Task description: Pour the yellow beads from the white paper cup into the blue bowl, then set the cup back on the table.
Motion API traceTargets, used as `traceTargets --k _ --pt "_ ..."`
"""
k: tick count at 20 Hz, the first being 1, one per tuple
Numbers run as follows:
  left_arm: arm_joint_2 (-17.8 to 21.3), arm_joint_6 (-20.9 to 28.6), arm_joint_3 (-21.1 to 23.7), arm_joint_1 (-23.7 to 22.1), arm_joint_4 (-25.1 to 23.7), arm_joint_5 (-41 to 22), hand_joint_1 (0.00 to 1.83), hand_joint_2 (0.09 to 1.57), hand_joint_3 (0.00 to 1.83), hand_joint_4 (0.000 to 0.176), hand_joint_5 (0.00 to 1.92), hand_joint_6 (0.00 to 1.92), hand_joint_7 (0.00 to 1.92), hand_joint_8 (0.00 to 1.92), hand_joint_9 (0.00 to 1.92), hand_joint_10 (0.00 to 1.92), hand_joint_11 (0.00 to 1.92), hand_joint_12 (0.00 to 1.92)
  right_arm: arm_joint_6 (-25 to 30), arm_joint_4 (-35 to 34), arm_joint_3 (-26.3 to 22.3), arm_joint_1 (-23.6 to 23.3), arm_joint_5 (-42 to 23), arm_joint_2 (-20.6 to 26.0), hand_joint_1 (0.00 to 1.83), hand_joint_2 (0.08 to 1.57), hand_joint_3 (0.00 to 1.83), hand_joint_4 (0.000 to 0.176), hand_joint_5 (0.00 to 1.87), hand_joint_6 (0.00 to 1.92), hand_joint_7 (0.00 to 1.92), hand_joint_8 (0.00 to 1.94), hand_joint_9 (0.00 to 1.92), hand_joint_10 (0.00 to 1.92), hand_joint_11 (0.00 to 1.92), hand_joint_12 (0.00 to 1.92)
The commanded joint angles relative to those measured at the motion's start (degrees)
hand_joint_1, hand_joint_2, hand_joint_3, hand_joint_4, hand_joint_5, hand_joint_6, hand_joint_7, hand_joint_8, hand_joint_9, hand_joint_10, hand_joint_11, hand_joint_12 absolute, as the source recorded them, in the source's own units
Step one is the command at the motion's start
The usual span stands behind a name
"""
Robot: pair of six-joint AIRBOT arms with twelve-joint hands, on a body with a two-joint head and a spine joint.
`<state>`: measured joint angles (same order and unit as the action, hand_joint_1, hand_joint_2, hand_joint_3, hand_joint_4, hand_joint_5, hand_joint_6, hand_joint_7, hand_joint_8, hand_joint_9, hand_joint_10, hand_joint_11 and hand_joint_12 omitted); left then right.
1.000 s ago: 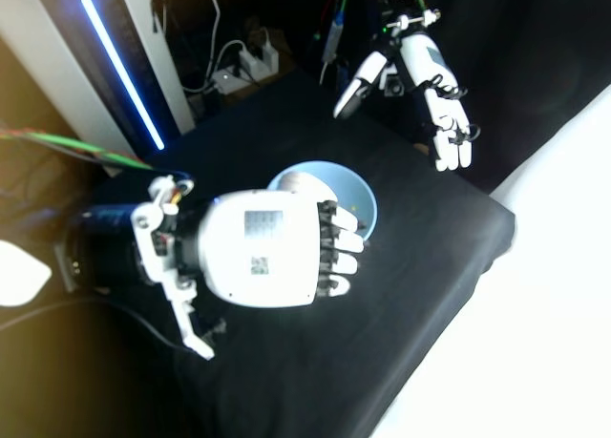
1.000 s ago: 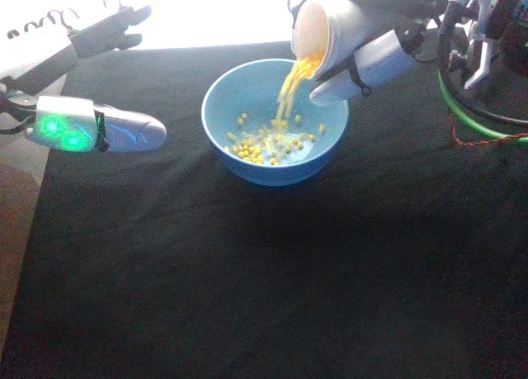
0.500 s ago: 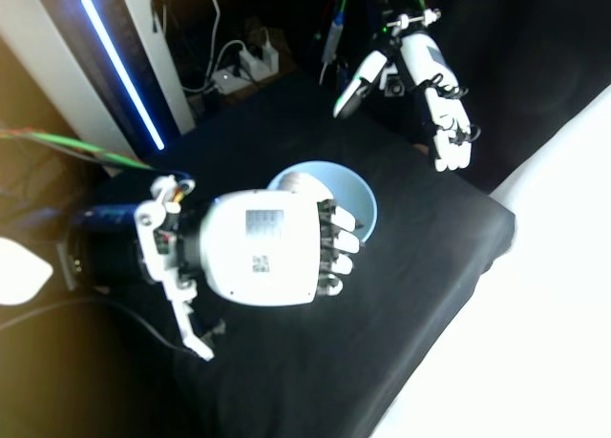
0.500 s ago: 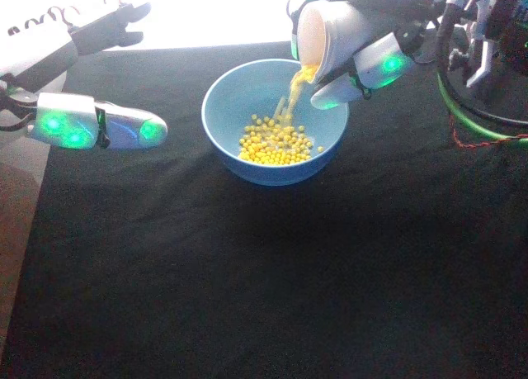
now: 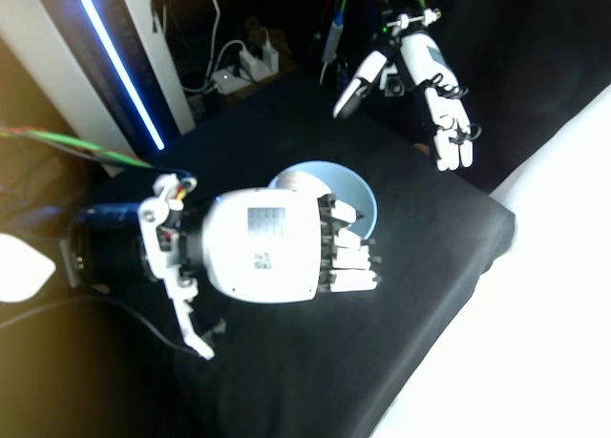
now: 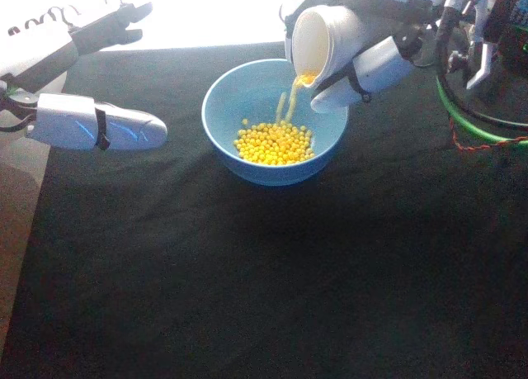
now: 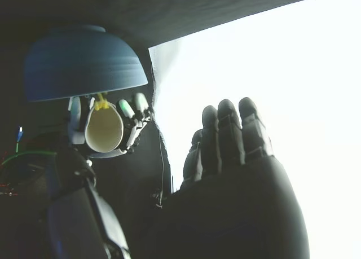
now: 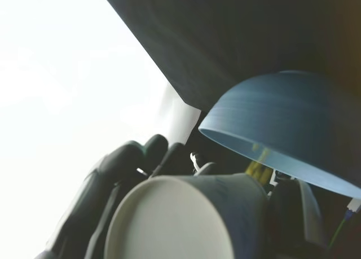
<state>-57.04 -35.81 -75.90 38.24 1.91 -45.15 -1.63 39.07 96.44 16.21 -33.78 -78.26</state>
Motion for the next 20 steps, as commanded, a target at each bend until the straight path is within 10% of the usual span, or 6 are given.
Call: traceTargets --k 1,8,17,18,19,20 --pt "0.00 0.46 -0.47 -0.80 1.20 -6.75 0.53 0.74 0.00 0.104 0.04 0.00 0.26 0.00 0.21 0.01 0.01 0.16 0.34 -2.65 -0.17 -1.26 -4.88 0.30 1.00 1.12 0.00 0.176 0.96 1.00 0.87 1.65 1.02 1.90 1.10 1.92" --pt "-0.03 0.46 -0.48 -0.85 1.23 -6.81 0.51 0.73 0.00 0.085 0.03 0.00 0.26 0.01 0.20 0.01 0.01 0.12 0.34 -2.64 -0.39 -1.39 -4.88 0.34 1.00 1.13 0.00 0.176 0.94 1.02 0.88 1.92 1.19 1.92 1.34 1.92" --pt "-0.04 0.44 -0.52 -1.21 1.14 -6.85 0.52 0.75 0.00 0.134 0.01 0.00 0.26 0.00 0.16 0.00 0.00 0.00 0.34 -1.63 -0.54 -1.79 -4.76 0.37 1.08 1.09 0.00 0.042 1.04 0.87 1.13 1.93 1.28 1.92 1.36 1.92" --pt "-0.04 0.44 -0.52 -1.22 1.14 -6.79 0.53 0.75 0.00 0.144 0.01 0.00 0.26 0.00 0.17 0.00 0.00 0.00 0.34 -1.65 -0.69 -1.78 -4.76 0.37 1.08 1.09 0.00 0.041 1.05 0.86 1.04 1.90 1.23 1.92 1.32 1.92" --pt "-0.08 0.46 -0.49 -1.23 1.20 -6.78 0.53 0.75 0.00 0.140 0.02 0.01 0.27 0.01 0.17 0.00 0.00 0.00 0.34 -2.49 -0.85 -1.78 -4.78 0.47 1.06 1.09 0.00 0.107 1.03 0.88 1.04 1.91 1.20 1.92 1.27 1.92" --pt "-0.09 0.46 -0.49 -1.23 1.25 -6.74 0.52 0.76 0.00 0.119 0.03 0.01 0.28 0.01 0.17 0.00 0.00 0.00 0.34 -3.19 -0.88 -1.78 -4.80 0.63 1.05 1.10 0.00 0.096 1.00 0.94 1.02 1.86 1.20 1.92 1.28 1.92"
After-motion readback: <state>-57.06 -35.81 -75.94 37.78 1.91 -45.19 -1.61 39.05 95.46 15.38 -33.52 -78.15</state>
